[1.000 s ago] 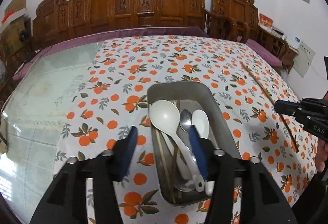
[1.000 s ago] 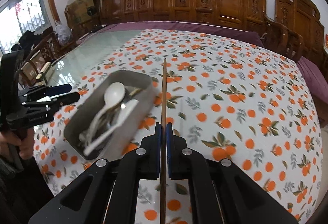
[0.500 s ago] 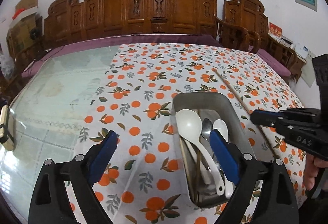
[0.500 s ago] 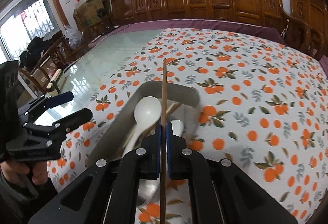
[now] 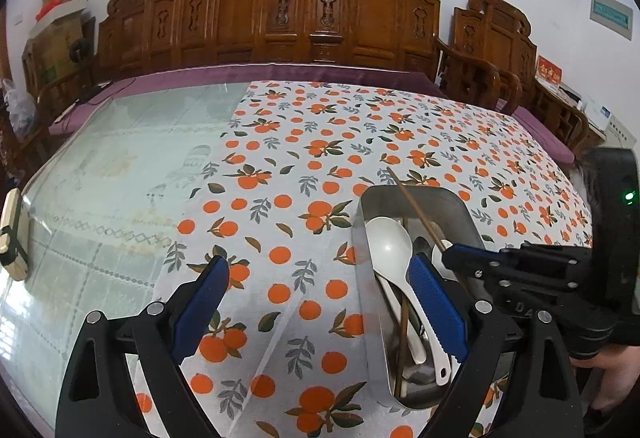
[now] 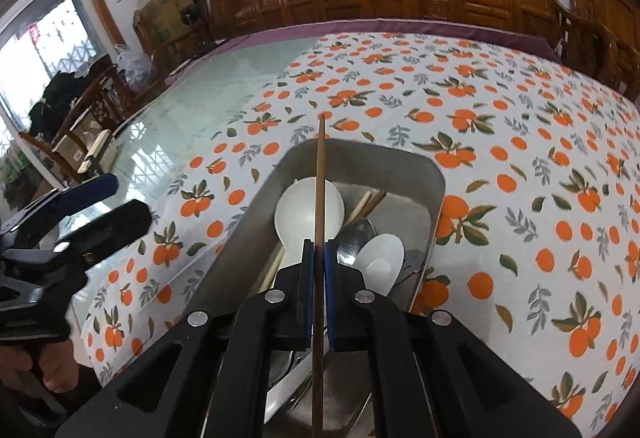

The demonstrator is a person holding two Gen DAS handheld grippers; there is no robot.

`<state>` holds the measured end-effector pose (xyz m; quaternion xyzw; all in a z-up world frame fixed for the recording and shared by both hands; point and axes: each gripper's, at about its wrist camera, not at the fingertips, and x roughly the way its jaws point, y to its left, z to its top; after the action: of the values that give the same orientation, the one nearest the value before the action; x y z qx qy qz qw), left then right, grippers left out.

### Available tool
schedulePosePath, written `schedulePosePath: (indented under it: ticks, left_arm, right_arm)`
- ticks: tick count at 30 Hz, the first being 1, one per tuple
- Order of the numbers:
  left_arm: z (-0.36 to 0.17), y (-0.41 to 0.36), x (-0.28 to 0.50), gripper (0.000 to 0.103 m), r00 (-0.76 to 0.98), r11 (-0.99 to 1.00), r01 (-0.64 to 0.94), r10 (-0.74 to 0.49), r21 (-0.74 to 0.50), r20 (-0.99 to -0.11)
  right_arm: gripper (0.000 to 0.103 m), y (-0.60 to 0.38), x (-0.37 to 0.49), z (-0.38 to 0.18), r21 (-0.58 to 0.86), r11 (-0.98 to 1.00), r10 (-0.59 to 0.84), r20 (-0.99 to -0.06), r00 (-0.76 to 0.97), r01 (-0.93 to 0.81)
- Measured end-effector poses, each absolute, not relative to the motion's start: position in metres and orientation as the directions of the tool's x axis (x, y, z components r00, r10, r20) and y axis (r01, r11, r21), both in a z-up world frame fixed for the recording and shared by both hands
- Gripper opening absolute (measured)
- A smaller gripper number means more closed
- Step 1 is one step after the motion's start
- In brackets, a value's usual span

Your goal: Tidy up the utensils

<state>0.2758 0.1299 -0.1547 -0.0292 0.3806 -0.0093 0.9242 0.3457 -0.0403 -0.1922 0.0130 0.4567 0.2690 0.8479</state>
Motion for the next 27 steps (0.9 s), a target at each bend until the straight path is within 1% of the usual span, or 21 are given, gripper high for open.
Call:
schedulePosePath:
  ticks: [3,6,11,16,23,27]
  left_arm:
    - [-0.155,0.130,0.276,0.088,0.709,0.998,-0.003,-0.039,-0.058,-0.704]
    - [-0.156,0.130,0.276,0.088,0.709,0.998,-0.001,-0.039,-0.055,-0.704]
    - [-0.154,0.130,0.275,0.088,0.714,0.998,-0.004,-0.040,-0.062,-0.699]
    - [-0.153,0.127,0.274,0.088,0.716,0.998,-0.002,-0.037,-0.055,-0.697]
    - [-0.149,0.122,0.268,0.088,0.729,0.999,0.003,-0.034,-0.046,-0.684]
    - [-0.145,0.115,0.259,0.088,0.735,0.999,0.008,-0.031,-0.037,-0.677]
  right_arm:
    - [0.006,-0.041,0.351,-0.204,0.296,0.857,0.472,-0.780,0.412,-0.422]
    - [0.009,-0.040,0.349,-0.205,0.284,0.861,0.464,-0.779,0.421,-0.422]
    - [0.009,-0.038,0.343,-0.202,0.277,0.849,0.475,-0.774,0.419,-0.450]
    - [0.009,-0.044,0.335,-0.191,0.260,0.845,0.480,-0.755,0.448,-0.467]
    - [0.009,-0.062,0.317,-0.169,0.183,0.862,0.440,-0.731,0.521,-0.472]
    - [0.009,-0.075,0.306,-0.159,0.170,0.869,0.431,-0.722,0.541,-0.465]
